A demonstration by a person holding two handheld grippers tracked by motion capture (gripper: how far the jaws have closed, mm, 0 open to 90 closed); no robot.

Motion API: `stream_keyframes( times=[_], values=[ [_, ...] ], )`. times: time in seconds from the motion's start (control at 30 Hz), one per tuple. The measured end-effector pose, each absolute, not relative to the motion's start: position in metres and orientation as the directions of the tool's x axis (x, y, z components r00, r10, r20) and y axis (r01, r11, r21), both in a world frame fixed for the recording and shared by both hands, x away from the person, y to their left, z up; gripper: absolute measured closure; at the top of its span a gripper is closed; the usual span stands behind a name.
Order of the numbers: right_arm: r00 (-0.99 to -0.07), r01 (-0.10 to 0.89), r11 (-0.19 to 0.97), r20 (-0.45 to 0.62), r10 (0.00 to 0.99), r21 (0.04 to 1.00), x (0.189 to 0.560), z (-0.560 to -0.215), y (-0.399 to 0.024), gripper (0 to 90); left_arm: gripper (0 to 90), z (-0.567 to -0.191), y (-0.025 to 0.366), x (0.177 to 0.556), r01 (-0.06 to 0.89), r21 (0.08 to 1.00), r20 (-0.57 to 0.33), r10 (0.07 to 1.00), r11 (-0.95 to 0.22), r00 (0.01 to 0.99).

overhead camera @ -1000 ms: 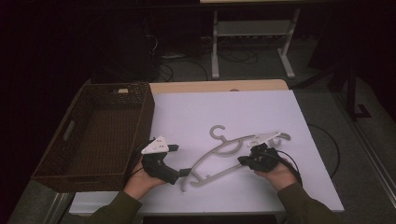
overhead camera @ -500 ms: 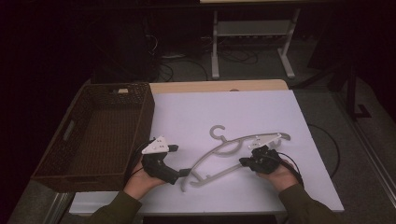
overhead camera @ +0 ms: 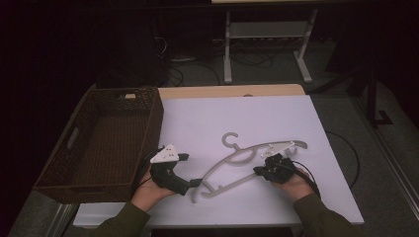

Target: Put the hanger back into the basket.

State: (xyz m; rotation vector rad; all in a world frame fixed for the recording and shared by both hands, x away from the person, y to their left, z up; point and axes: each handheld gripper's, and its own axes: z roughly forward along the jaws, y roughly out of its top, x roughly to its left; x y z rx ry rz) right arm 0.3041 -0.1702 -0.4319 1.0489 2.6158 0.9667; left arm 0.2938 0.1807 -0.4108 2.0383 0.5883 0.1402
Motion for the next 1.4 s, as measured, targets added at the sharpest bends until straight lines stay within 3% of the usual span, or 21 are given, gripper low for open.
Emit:
stream_keyframes(
  times=[0.43,1.13,1.2,1.4],
  values=[
    [-0.734,0.58,0.553,0.089,0.674,0.598,0.304,-0.437,-0.167,89.6,0.0,-0.411,0.174,0.296,0.377,0.82,-0.148,0.476,-0.43,0.867],
    [-0.726,0.588,0.55,0.088,0.682,0.593,0.304,-0.436,-0.166,89.6,0.0,-0.42,0.127,0.33,0.372,0.781,-0.102,0.486,-0.502,0.868],
    [-0.726,0.588,0.551,0.087,0.682,0.593,0.304,-0.436,-0.166,89.6,4.7,-0.421,0.123,0.333,0.377,0.777,-0.101,0.491,-0.505,0.865],
    [-0.723,0.594,0.548,0.092,0.685,0.589,0.305,-0.436,-0.168,89.6,6.8,-0.428,0.113,0.343,0.393,0.751,-0.095,0.502,-0.531,0.86]
  ],
)
